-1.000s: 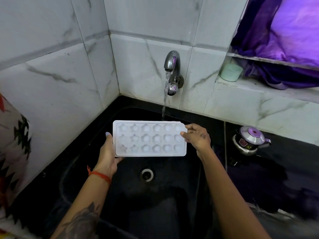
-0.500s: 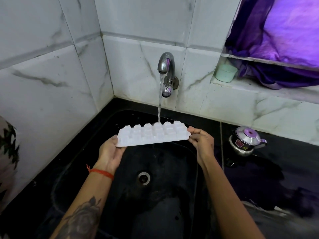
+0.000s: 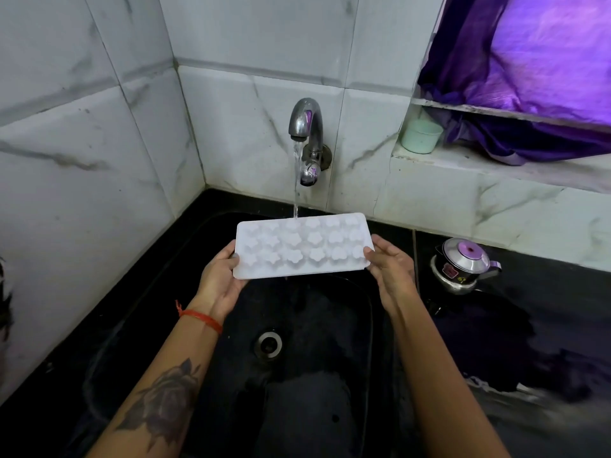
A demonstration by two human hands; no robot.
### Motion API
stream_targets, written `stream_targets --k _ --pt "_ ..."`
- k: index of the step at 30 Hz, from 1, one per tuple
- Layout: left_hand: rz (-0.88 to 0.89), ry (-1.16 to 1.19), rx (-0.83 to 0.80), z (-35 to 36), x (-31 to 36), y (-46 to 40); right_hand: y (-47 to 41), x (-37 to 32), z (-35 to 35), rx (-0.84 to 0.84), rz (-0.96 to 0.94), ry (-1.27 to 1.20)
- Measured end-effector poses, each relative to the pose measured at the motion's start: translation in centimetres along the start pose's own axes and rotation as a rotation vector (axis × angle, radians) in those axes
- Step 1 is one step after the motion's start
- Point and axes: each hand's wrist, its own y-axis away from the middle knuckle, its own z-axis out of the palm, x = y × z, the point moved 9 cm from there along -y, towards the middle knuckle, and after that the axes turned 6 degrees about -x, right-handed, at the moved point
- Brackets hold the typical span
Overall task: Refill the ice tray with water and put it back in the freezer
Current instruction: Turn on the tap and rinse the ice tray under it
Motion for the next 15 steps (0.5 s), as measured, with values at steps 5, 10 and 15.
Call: stream_targets --k 5,10,15 --pt "-0.094 -0.026 -0.013 1.0 -1.8 -0.5 0.7 -3.4 1.1 -0.046 -0.134 0.043" --pt "-0.211 -0.093 -0.035 2.3 -3.9 -0.4 1.7 -6.6 2.3 -0.055 -0.229 0.07" --pt "-0.298 -0.049 -0.01 3.6 -4.9 0.6 1.4 -7.5 2.3 -0.048 -0.258 0.051"
